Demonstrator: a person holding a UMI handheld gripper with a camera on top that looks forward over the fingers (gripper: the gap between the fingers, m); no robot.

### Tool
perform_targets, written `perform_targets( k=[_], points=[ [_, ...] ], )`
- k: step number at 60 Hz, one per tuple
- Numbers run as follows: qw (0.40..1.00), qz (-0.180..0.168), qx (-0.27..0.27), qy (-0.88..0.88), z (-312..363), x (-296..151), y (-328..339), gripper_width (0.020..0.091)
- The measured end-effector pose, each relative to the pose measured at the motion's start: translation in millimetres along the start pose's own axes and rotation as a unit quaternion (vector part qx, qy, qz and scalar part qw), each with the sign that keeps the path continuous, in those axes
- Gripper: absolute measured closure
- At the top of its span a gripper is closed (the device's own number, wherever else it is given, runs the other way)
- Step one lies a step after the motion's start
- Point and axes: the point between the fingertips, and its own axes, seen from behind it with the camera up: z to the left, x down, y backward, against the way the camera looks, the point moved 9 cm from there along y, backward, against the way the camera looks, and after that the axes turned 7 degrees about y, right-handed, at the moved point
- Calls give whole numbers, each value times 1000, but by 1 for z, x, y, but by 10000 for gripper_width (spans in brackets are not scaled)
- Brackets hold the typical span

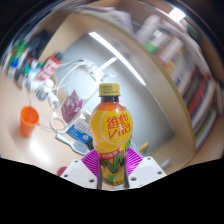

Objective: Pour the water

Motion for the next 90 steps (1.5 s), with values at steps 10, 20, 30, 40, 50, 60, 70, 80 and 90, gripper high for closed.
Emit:
perform_targets(
  k=[10,20,30,40,50,60,70,80,90],
  points=[
    [920,-69,44,383,43,-56,-42,806],
    [791,-92,53,602,66,-80,-62,805],
    [732,-105,59,670,72,-99,-66,803],
    [733,-110,52,669,80,-104,-66,804],
    [855,-131,34,501,61,-114,-66,803],
    [993,-110,-17,25,13,-87,-51,802],
    [953,-75,-62,-287,24,-12,-29,777],
    [916,-43,-105,-385,68,41,-32,774],
    [907,-30,-124,-401,96,69,-42,764]
  ],
)
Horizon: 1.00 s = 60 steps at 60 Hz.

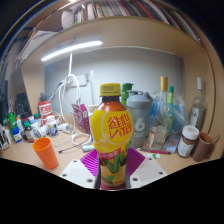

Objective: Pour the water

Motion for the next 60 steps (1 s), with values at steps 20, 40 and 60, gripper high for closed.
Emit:
perform_targets(
  k=[20,40,60],
  points=[
    [1000,-21,-14,-6,-6,29,0,704],
    [998,51,8,-23,-10,33,35,347],
    [998,43,38,1,19,-19,186,330]
  ],
)
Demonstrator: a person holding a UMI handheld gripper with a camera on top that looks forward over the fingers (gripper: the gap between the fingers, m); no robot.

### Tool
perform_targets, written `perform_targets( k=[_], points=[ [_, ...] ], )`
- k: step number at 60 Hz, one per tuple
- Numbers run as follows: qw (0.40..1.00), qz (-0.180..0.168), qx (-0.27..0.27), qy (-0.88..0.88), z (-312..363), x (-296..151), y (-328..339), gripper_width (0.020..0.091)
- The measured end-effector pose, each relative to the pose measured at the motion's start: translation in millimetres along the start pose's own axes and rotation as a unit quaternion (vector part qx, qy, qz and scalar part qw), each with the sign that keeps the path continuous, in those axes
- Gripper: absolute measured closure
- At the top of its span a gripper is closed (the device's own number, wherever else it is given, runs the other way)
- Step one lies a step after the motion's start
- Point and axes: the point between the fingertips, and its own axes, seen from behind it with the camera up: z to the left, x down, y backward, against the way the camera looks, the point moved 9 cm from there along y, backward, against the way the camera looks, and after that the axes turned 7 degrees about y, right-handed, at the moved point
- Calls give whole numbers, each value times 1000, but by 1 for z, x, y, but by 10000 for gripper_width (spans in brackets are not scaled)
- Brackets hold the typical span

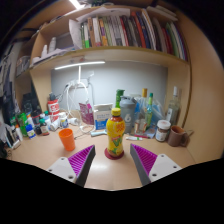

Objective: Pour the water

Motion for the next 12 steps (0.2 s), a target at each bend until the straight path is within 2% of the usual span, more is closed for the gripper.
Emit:
perform_targets(
  k=[5,12],
  points=[
    [1000,6,13,26,13,-11,43,310],
    [999,13,4,34,32,-23,96,291]
  ],
)
